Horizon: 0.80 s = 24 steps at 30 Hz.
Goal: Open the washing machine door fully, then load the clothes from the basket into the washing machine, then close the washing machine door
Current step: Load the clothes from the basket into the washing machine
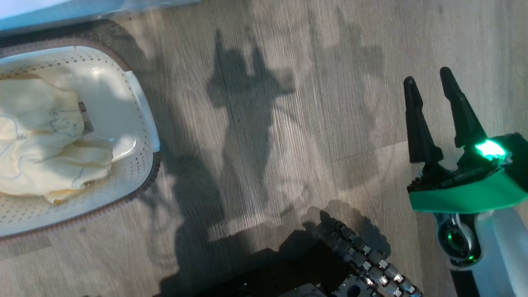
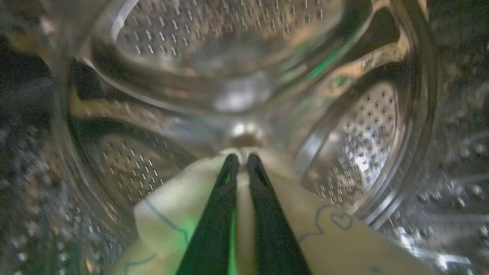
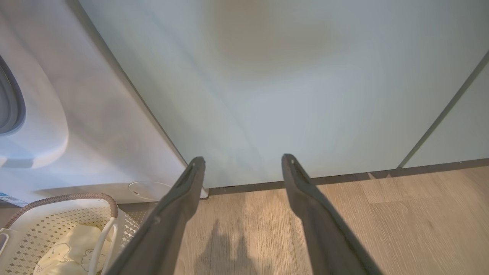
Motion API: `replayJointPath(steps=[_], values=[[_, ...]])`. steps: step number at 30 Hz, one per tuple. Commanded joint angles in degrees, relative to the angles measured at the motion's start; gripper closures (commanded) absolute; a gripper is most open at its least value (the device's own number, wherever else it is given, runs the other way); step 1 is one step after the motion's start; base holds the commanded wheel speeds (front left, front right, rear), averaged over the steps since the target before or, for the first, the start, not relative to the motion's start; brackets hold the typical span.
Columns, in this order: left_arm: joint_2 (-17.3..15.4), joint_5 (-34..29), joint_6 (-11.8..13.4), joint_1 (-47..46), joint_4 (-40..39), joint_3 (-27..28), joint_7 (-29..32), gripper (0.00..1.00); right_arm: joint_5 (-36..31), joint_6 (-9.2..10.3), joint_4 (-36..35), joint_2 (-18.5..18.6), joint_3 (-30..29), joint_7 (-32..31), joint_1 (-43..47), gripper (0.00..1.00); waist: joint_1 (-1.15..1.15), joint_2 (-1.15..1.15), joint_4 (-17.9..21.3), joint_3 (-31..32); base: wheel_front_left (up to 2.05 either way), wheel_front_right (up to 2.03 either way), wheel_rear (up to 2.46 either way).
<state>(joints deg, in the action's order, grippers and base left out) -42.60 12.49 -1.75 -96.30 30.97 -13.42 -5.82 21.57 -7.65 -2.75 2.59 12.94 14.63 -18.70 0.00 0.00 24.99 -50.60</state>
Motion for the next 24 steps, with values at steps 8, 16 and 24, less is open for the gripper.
replayJointPath(steps=[8,16,24], values=[[-2.67,2.38,-2.25,-0.90,5.20,0.00,2.88,1.00,0.32,0.16,-1.84,0.29,0.69,0.37,-0.30,0.00,0.00,0.00,-1.23,-1.33,0.00,0.00,0.00],[-1.77,7.45,-3.76,-1.14,10.93,-0.01,16.96,1.00,0.30,0.16,-1.64,0.29,0.29,0.37,-0.81,0.00,0.00,0.00,-2.18,-1.89,0.00,0.00,0.00],[-1.12,9.46,-2.93,2.32,10.94,0.61,16.96,0.31,0.57,0.16,-1.23,0.29,0.07,0.37,-1.86,0.00,0.00,0.00,-2.87,-1.17,0.00,0.00,0.00]])
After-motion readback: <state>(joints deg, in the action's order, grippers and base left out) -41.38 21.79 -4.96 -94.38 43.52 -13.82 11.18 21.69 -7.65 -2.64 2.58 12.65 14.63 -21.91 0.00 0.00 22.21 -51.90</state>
